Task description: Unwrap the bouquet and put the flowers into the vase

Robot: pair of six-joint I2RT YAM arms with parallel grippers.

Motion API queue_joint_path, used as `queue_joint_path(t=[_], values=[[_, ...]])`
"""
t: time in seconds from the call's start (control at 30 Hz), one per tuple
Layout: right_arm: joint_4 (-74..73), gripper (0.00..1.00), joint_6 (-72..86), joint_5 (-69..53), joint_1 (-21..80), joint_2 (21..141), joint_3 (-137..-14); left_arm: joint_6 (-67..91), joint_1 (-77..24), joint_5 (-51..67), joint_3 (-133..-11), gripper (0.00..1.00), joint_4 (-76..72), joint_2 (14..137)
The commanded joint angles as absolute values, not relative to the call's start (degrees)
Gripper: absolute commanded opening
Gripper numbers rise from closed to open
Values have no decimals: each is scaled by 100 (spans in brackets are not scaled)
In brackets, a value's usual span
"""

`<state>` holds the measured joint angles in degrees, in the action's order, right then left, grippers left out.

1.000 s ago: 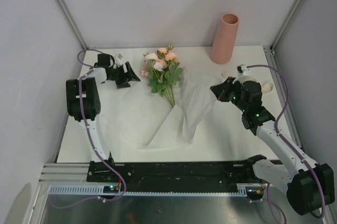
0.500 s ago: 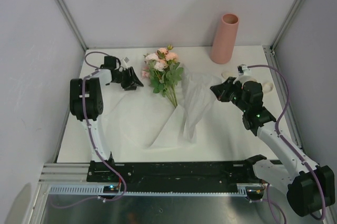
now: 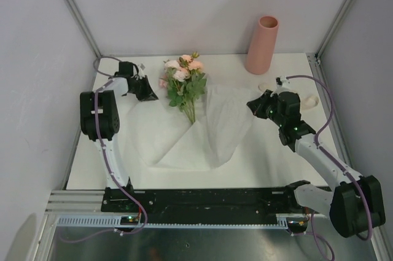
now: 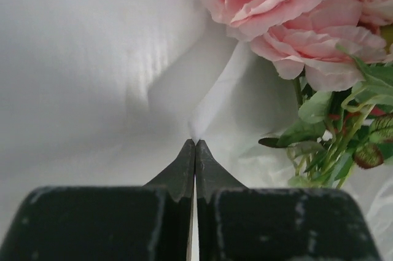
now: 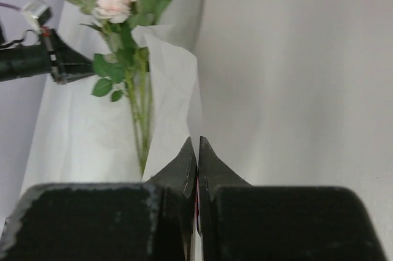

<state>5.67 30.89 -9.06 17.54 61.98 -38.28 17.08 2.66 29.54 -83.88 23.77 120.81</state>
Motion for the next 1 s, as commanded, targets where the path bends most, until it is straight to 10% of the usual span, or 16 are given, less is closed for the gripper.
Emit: queue_joint_path(t=[0.0, 0.6, 0.97], values=[[671, 0, 3324, -423, 1601, 6445, -3892, 1775, 603, 2097, -8977, 0, 2467, 11766], [-234, 0, 3352, 530, 1135, 7375, -3593, 1823, 1096, 2057, -10460, 0, 2930, 12737], [-671, 51, 3237, 294, 1133, 6703, -3831, 2180, 1105, 998, -9993, 71, 3259, 11755]])
